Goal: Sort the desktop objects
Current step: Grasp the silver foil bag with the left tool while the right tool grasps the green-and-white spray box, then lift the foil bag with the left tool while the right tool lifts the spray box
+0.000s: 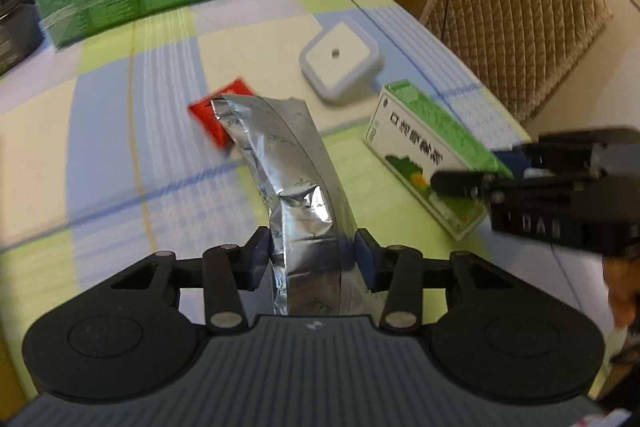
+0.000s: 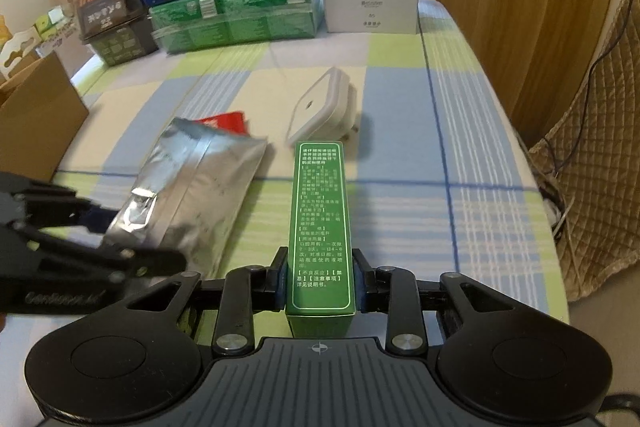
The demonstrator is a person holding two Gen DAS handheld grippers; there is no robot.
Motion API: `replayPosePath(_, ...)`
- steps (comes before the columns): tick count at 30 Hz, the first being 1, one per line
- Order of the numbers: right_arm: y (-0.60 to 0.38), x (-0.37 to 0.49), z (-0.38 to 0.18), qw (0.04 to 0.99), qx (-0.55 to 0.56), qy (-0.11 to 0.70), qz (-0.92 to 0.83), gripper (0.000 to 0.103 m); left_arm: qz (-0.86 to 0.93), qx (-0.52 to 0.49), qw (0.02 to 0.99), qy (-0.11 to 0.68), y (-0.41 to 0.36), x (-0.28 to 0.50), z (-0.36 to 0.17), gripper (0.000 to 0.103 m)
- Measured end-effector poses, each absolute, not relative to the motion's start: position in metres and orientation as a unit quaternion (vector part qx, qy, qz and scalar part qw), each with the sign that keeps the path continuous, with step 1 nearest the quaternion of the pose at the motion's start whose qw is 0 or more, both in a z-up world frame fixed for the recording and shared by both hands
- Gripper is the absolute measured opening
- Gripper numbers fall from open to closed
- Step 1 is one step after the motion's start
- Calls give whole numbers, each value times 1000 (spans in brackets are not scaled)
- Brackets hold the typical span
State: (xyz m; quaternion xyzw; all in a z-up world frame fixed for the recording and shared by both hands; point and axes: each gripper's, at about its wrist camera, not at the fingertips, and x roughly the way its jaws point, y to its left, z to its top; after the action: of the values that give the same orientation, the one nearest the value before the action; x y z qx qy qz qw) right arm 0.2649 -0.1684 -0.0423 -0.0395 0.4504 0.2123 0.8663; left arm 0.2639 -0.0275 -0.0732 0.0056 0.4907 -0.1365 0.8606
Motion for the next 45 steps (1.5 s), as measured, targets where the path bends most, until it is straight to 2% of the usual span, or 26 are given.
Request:
replayPosePath(7,-166,204,-34,850,-18,466,244,28,-127,7,856,502,-11,183,-62,36)
replayPosePath(14,-179,151,-33,830,62,488,261,28,-121,32,854,505,-1,122,-50,35)
replayPosePath(18,-180,146,-27,857,19,462,226,44,-114,35,859,498,5,111,-42,35)
replayPosePath(21,-179,145,-28,868,-11,450,211,51,-110,33,863,492,8,109,-37,35)
replayPosePath(24,-172,143,-32,867,-32,444,224,66,-107,31,864,491,10,112,-36,35)
replayPosePath(25,-171,142,-34,866,-43,443,228,67,-108,31,864,491,10,113,-36,37)
replayPosePath(39,-157,162,-54,847,-85,471,230,68,-125,44,838,530,1,152,-57,55)
replayPosePath(42,-154,162,-54,846,-93,471,231,58,-125,47,827,547,-4,163,-63,56)
replayPosePath(45,-152,163,-54,845,-100,473,229,57,-125,54,812,567,-12,173,-71,56)
